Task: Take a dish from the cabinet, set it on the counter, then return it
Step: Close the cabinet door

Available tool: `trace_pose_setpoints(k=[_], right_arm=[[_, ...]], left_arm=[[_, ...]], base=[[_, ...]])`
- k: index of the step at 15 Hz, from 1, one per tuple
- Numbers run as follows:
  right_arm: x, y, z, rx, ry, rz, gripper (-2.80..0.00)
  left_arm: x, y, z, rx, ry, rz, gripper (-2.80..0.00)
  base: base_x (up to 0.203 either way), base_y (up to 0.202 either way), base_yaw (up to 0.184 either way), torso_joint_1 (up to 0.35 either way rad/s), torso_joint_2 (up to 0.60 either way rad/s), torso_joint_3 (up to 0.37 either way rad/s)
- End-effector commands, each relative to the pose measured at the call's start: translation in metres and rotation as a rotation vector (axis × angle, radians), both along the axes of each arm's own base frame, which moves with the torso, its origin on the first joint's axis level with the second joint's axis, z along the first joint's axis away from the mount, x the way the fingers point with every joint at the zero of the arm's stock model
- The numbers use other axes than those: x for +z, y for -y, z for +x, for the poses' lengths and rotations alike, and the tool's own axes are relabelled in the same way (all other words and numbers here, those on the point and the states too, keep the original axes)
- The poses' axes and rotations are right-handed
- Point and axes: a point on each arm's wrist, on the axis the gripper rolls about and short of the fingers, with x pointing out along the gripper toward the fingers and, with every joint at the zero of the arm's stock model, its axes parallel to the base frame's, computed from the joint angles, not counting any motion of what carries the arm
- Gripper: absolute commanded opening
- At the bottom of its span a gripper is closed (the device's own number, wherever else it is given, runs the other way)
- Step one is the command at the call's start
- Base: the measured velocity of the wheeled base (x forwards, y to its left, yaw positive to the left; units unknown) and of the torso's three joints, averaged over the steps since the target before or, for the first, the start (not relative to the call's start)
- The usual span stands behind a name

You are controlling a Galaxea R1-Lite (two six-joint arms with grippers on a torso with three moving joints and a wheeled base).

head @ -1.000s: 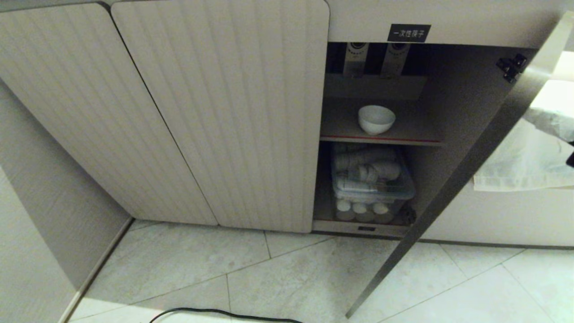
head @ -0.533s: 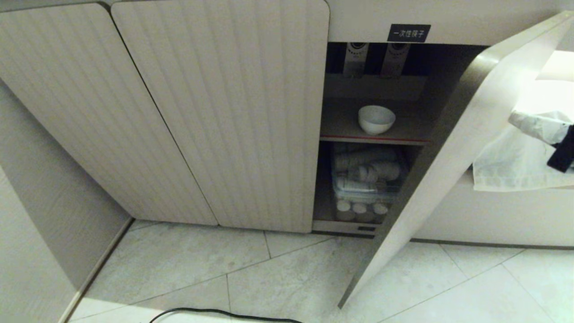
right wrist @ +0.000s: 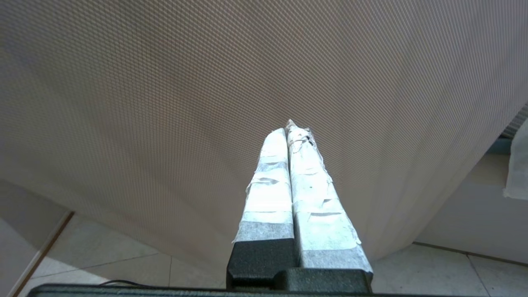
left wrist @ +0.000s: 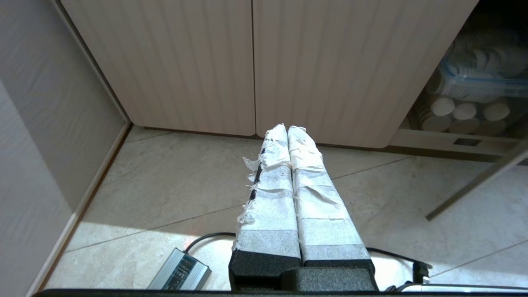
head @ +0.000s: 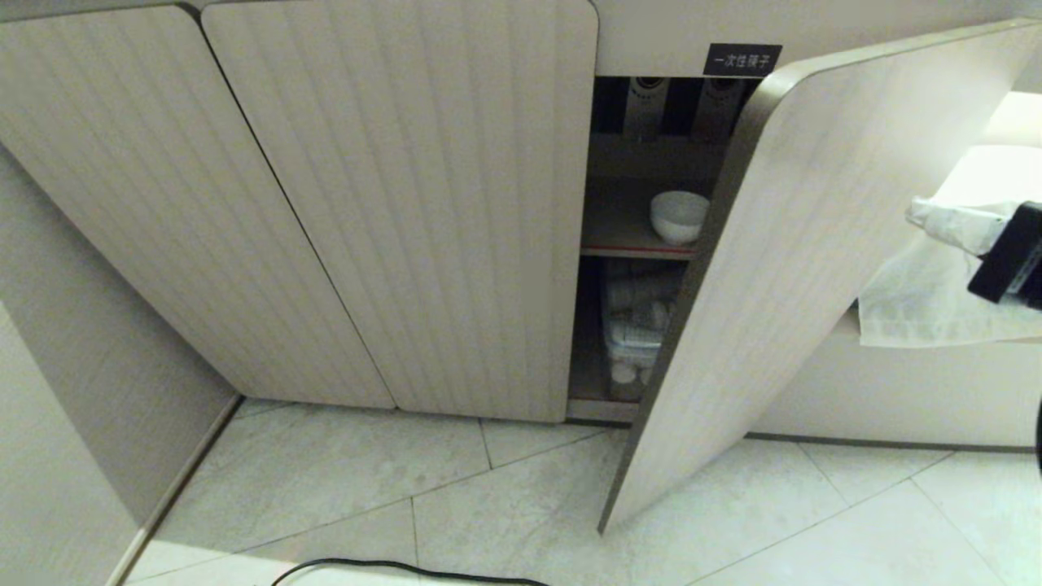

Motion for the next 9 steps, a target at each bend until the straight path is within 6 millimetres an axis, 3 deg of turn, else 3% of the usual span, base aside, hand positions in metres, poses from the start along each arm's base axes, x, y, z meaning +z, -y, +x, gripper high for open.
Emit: trace_pose_setpoints(k=[1, 5, 9], right_arm=[[0.001, -0.003, 0.007, -0.009, 0.0, 0.001, -2.8], [-0.003, -0.013, 0.032, -0.05, 0.033, 0.017, -2.8], [-0.007, -0.029, 0.072, -0.135, 0.076, 0.014, -2.8]], left_arm=[[0.0, 0.0, 0.0, 0.001, -0.001, -0.001, -2.8], [0.0, 0.0, 0.0, 0.001, 0.002, -0.001, -2.8], [0.0, 0.0, 0.0, 0.001, 0.001, -0.001, -2.8]], base=[[0.0, 0.0, 0.0, 0.0, 0.0, 0.0], [0.0, 0.0, 0.0, 0.0, 0.0, 0.0], [0.0, 0.0, 0.0, 0.0, 0.0, 0.0]])
